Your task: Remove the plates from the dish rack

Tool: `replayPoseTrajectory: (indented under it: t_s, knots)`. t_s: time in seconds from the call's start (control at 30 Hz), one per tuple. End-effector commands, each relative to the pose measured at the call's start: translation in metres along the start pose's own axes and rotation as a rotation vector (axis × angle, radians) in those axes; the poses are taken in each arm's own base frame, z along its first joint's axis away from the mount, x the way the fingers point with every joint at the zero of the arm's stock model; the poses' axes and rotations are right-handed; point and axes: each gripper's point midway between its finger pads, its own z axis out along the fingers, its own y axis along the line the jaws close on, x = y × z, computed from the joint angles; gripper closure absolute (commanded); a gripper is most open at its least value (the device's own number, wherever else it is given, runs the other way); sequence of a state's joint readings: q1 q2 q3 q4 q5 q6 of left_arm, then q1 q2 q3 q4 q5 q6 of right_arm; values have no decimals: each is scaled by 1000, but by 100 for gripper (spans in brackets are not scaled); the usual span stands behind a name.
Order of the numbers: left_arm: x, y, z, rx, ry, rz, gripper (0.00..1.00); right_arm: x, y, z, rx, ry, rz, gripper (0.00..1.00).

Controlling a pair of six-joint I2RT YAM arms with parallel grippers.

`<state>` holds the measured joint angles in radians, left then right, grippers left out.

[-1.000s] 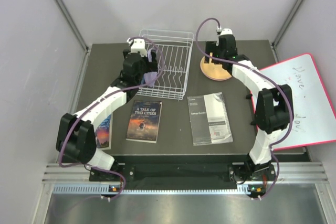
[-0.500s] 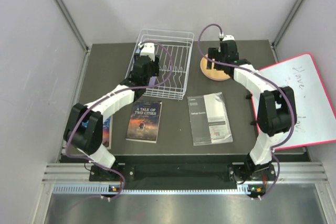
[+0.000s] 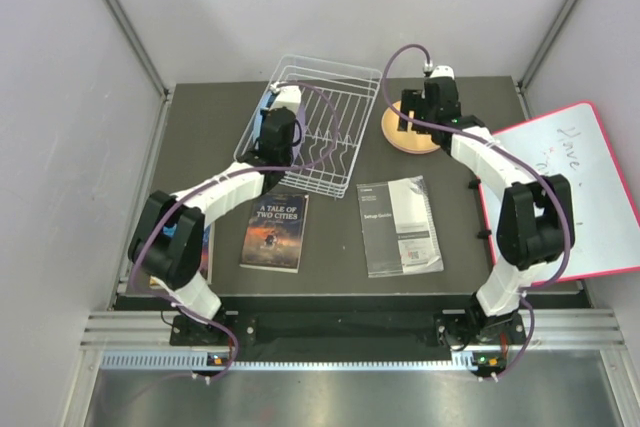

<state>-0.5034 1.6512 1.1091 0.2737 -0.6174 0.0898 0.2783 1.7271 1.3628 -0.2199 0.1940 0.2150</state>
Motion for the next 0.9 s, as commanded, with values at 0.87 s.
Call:
replayPoseTrajectory:
  t_s: [0.87]
  knots:
    - [-139,35,-40,-356,-281,-28,100,-25,-19,-62,60,-128,68,14]
